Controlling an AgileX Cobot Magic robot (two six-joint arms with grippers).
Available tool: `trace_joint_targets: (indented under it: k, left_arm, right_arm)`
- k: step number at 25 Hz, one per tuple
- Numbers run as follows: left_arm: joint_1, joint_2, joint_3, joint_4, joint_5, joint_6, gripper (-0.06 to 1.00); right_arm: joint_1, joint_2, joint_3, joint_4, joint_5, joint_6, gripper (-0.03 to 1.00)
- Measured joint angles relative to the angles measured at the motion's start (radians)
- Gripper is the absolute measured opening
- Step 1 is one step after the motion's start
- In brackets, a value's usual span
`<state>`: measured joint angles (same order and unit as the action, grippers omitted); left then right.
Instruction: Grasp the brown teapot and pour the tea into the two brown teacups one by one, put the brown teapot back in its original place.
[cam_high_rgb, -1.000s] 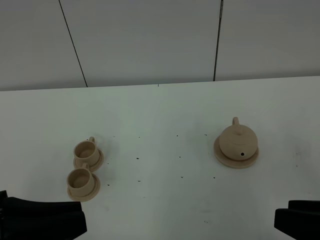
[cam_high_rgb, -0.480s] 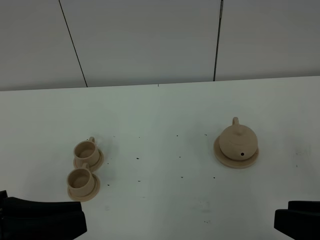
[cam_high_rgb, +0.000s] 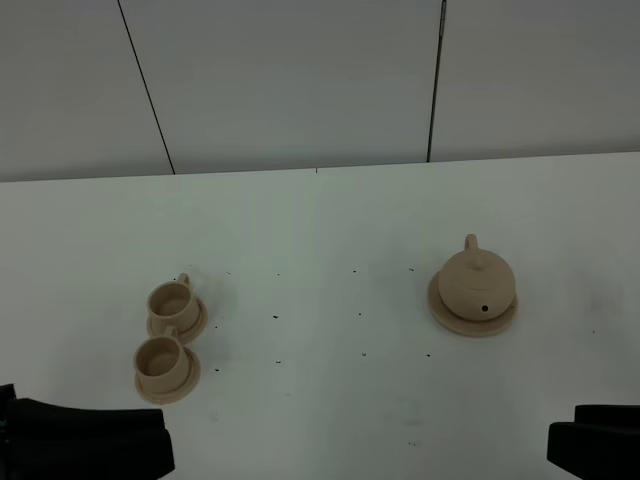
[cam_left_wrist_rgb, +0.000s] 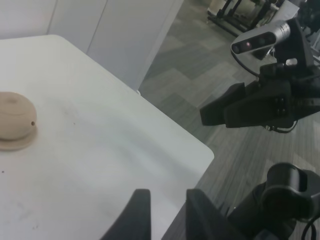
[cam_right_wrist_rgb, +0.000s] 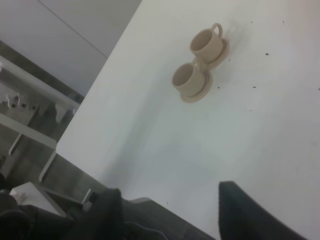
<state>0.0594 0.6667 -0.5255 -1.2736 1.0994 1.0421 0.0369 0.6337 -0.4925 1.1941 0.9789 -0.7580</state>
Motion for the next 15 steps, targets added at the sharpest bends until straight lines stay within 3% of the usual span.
trace_joint_targets:
  k: [6,9,15]
  left_arm:
    - [0.000,-0.051,0.000,0.101,0.000,-0.099,0.24]
    - [0.000,-0.136,0.000,0.203,-0.018,-0.197,0.24]
    - [0.000,-0.315,-0.001,0.501,-0.025,-0.499,0.24]
  right_arm:
    - [0.000,0.000,0.000,0.000,0.007,0.000,0.42]
    - [0.000,0.000,0.000,0.000,0.008,0.000,0.42]
    - [0.000,0.000,0.000,-0.010,0.010,0.000,0.42]
